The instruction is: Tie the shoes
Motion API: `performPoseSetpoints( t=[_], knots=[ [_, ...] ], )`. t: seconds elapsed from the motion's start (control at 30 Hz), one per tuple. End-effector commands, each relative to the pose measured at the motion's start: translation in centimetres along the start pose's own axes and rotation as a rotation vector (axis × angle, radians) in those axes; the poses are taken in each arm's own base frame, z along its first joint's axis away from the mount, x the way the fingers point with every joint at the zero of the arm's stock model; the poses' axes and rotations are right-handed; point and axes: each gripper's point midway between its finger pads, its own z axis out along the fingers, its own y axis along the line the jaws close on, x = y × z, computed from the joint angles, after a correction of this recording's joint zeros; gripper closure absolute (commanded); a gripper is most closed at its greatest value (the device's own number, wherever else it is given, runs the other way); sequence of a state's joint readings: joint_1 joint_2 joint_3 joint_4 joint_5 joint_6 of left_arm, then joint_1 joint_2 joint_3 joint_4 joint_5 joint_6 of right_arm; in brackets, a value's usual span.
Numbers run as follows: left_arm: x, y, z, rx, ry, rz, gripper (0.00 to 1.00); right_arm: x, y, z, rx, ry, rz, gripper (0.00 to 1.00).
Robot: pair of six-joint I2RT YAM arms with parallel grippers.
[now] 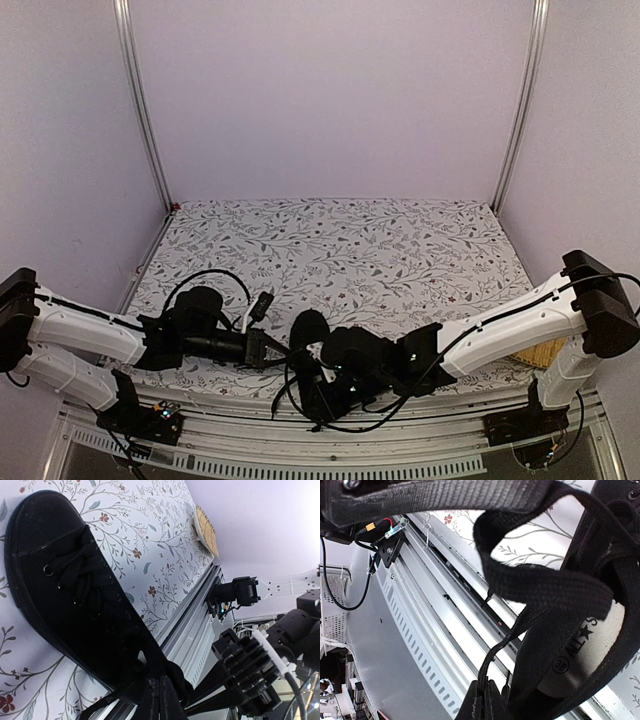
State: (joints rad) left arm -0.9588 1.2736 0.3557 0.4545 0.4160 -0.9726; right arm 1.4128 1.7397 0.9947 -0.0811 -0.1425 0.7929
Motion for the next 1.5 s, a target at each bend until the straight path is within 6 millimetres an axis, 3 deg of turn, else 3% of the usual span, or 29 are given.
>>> performPoseSetpoints(
  t=[0.0,0.33,0.5,0.73,0.97,1.13,1.47],
  knots=[
    [-0.6,-0.2,-0.4,-0.002,-0.025,0.025,1.0,0.1,0.7,-0.8,-0.04,-0.007,0.024,0.98],
    [-0.6,0.0,-0.6,-0.015,-0.014,0.029,1.0,-1.6,2.9,-1.2,-0.076,-0.029,0.017,0.98],
    [-0.5,0.0,-0.6,-0.014,-0.004,0.026,1.0,-1.6,2.7,-2.2,-0.049,-0.006,0.031,0.98],
    [-0.2,0.1,-0.6,-0.014,0.005,0.022,1.0,-1.0,0.0,-4.4,0.054,0.04,0.048,0.98],
    [-0.4,-0.3,-0.4,-0.004,0.013,0.026,1.0,-1.8,-2.4,-6.6,0.121,0.058,0.008,0.98],
    [-0.5,-0.4,-0.1,-0.001,0.016,0.027,1.0,-3.1,-4.0,-6.2,0.162,0.048,-0.039,0.98],
    [-0.9,-0.9,0.4,0.01,0.028,0.028,1.0,-7.4,-5.1,-3.3,0.194,-0.024,-0.112,0.98]
  ],
)
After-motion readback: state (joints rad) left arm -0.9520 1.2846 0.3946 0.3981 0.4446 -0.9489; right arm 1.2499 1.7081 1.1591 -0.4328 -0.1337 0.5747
